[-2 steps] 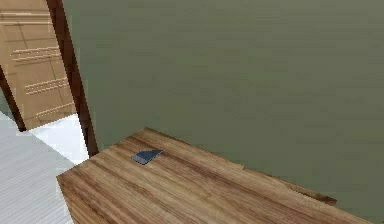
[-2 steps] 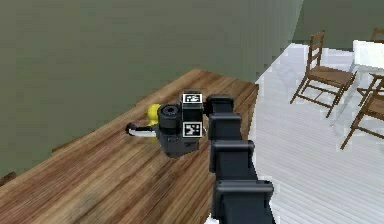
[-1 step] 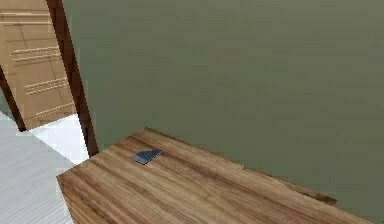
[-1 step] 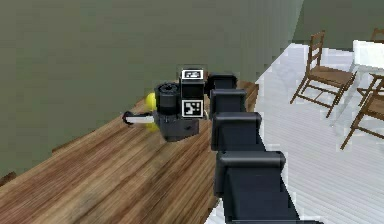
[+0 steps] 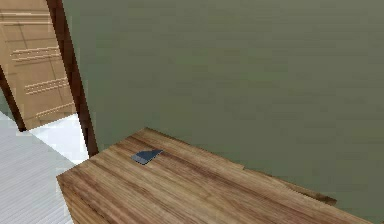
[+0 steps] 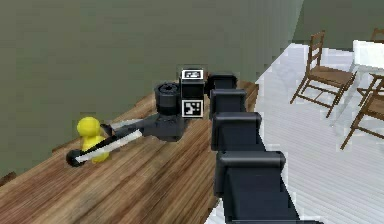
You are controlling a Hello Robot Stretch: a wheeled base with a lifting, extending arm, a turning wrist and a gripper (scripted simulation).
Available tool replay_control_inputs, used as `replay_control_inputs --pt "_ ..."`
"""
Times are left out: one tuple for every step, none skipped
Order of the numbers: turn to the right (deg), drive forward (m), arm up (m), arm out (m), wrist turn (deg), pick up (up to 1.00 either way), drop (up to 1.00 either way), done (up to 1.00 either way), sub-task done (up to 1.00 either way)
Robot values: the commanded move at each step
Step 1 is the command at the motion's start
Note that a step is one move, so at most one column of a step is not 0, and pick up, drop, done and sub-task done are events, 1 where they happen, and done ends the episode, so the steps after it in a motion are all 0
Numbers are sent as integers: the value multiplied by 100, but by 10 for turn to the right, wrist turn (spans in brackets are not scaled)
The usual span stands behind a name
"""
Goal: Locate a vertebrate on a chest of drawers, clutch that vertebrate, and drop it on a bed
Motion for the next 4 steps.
replay_control_inputs --pt "0 0 0 0 -450 0 0 0 0" --pt "0 0 0 0 -120 0 0 0 0" --pt "0 0 0 -16 0 0 0 0 0" --pt "-450 0 0 0 0 0 0 0 0"
